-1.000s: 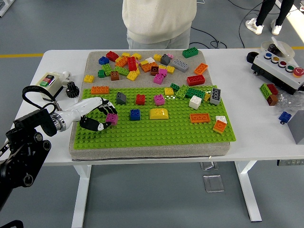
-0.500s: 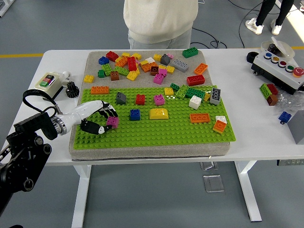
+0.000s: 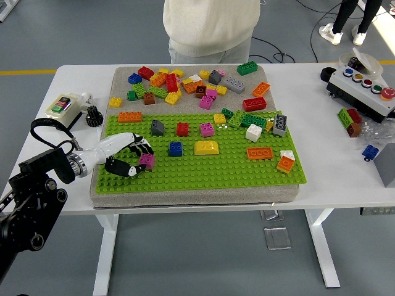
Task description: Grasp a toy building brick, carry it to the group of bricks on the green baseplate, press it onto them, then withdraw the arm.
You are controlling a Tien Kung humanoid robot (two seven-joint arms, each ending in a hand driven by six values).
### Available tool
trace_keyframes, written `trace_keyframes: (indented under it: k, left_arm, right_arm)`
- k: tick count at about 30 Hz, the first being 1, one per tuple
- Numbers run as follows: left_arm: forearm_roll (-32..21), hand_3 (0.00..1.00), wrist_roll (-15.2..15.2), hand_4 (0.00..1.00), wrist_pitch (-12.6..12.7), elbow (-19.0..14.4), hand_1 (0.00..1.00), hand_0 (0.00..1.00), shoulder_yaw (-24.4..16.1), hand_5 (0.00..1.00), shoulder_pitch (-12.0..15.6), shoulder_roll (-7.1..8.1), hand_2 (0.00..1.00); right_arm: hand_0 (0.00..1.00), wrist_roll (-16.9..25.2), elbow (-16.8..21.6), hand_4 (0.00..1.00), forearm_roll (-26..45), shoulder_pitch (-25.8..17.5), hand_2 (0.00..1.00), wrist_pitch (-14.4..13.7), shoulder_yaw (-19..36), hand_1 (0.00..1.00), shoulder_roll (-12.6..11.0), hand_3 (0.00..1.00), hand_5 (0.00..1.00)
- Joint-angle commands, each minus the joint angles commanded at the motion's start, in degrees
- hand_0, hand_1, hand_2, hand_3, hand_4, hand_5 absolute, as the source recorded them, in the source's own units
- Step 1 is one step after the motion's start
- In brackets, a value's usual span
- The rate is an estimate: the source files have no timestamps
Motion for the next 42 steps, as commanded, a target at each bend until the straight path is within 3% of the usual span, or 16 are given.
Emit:
trace_keyframes:
  k: [31,37,38,42]
  left_arm:
    - [0.0,0.575,-0.3,0.538,-2.3,-1.3,0.620,0.668,-1.2,0.002,1.0,0.45,0.599]
    - [0.0,0.581,-0.3,0.573,-2.6,-1.2,0.628,0.688,-1.2,0.002,1.1,0.41,0.605]
    - [0.0,0.588,-0.3,0.637,-2.6,-1.2,0.645,0.716,-1.2,0.035,1.1,0.41,0.610]
    - [0.0,0.588,-0.3,0.637,-2.6,-1.0,0.645,0.716,-1.2,0.035,1.0,0.34,0.610]
  right_arm:
    - [0.728,0.2,0.0,0.907,0.1,-0.2,0.703,-0.4,-0.1,0.657,0.0,0.570,0.498]
    - [0.731,0.2,0.0,0.907,0.2,-0.2,0.703,-0.5,-0.1,0.657,0.1,0.570,0.498]
    - [0.733,0.2,0.0,0.907,0.2,-0.1,0.703,-0.5,-0.2,0.657,0.1,0.570,0.498]
    - [0.733,0.2,0.0,0.907,0.2,-0.1,0.703,-0.5,-0.2,0.657,0.1,0.570,0.498]
